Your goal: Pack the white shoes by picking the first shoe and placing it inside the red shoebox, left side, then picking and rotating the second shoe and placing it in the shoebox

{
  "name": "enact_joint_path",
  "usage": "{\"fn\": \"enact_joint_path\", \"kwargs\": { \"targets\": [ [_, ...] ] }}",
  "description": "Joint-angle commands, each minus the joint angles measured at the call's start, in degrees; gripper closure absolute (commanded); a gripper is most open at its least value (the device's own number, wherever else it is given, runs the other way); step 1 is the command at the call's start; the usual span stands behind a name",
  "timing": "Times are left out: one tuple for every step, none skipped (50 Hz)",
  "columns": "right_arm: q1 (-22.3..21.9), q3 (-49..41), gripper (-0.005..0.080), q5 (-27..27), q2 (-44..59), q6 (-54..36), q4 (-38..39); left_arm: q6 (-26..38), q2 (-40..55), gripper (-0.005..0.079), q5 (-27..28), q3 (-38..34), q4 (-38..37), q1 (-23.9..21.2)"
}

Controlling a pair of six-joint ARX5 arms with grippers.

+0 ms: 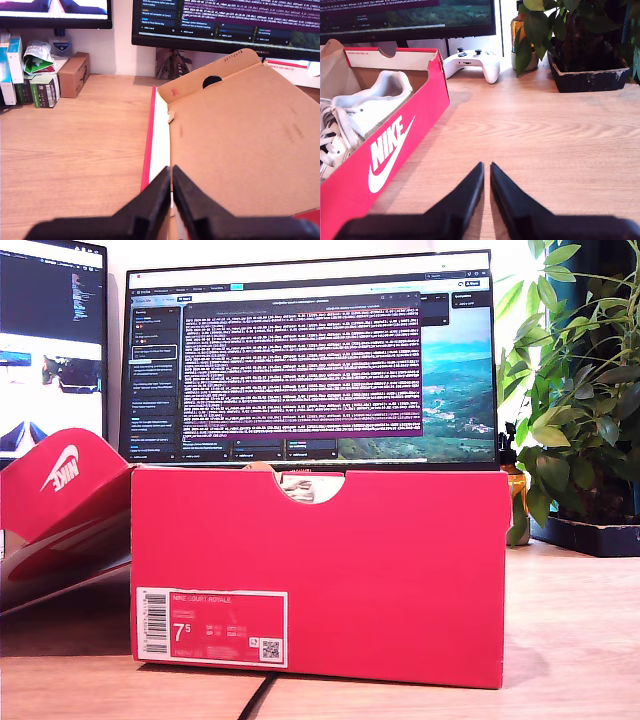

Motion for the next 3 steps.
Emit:
{"fn": "enact_joint_path", "kwargs": {
  "targets": [
    [0.33, -1.22, 0.0765, 0.02, -0.33, 0.04, 0.42, 0.0, -0.48, 0.0756, 0.07, -1.81, -1.14, -0.15],
    [0.33, -1.22, 0.0765, 0.02, -0.33, 0.04, 0.42, 0.0, -0.48, 0.0756, 0.07, -1.81, -1.14, -0.15],
    [0.33, -1.22, 0.0765, 0.02, -0.33, 0.04, 0.42, -0.02, -0.48, 0.0756, 0.07, -1.81, -1.14, -0.15]
  ]
}}
